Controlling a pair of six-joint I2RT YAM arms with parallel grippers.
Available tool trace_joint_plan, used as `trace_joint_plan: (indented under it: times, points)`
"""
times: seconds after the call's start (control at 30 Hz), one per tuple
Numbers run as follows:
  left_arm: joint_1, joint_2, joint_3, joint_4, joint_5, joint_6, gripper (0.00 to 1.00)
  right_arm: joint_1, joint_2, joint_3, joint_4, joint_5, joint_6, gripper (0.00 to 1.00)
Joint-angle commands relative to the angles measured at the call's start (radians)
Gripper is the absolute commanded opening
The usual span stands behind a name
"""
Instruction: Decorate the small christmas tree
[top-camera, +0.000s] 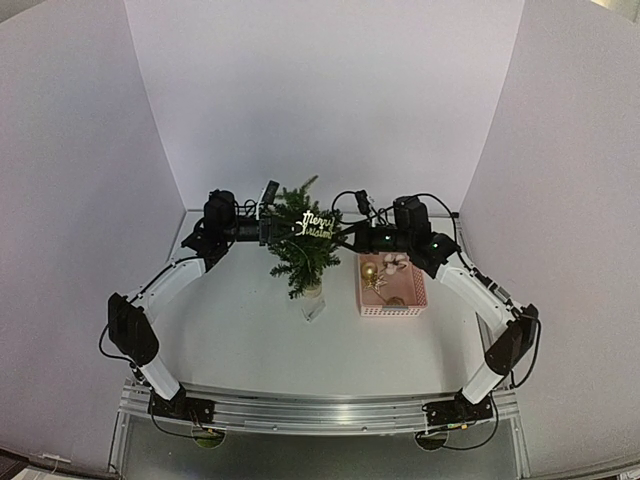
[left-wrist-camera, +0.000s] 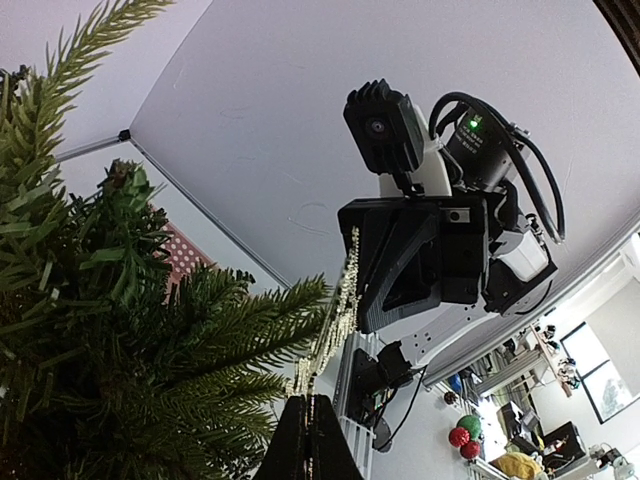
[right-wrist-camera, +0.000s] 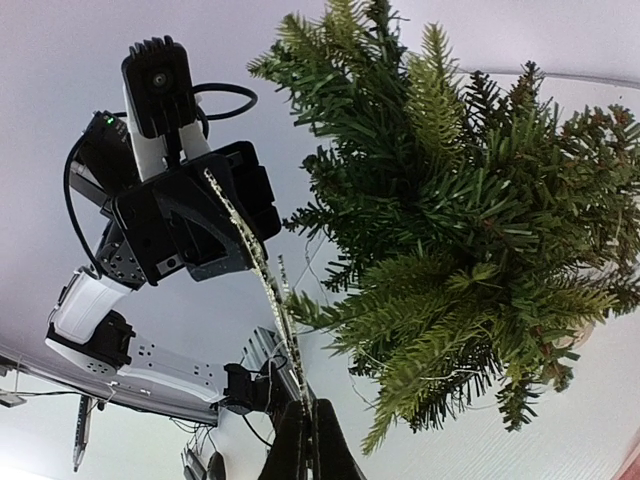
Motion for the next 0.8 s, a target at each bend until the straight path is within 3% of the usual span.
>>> trace_joint_plan:
  times: [0.0,0.77]
  points:
    - [0.020,-0.010,0.015,0.078,-0.061,-0.021,0.00,-0.023,-0.001,-0.005,-0.046,-0.013,0.045,0.00]
    - [0.030,-0.135,-0.025,-0.161,0.008,0.254,0.00,0.012,-0.072,-0.079,-0.049,-0.038,-0.028,0.00]
